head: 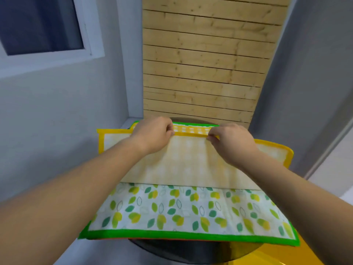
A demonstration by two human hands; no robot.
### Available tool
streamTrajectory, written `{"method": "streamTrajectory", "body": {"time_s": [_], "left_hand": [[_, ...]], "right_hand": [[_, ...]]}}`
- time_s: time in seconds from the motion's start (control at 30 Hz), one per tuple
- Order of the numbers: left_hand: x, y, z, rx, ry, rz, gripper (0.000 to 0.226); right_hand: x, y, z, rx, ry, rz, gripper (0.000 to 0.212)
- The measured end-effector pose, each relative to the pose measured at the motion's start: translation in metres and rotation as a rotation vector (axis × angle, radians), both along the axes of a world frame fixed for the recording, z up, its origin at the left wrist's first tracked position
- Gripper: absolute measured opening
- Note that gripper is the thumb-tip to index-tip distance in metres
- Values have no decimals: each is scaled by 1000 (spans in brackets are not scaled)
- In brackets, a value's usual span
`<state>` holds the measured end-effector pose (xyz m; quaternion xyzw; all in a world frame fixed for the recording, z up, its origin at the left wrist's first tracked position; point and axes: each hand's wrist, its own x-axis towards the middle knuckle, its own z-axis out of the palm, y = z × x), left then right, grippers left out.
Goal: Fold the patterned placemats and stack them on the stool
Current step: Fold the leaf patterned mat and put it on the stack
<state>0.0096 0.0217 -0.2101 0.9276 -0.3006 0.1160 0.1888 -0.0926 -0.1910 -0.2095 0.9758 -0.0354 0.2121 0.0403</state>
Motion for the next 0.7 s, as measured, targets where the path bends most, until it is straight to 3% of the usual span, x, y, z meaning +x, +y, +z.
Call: {"method": "streamTrajectory", "body": {"time_s": [0.3,0.7], "left_hand": [[54,-34,-72,64,187,67,15],[71,-41,-117,-145,109,110,14]], "right_hand": [[74,-34,-73,285,270,-87,24],[93,-50,-115,450,123,-73,16]]}}
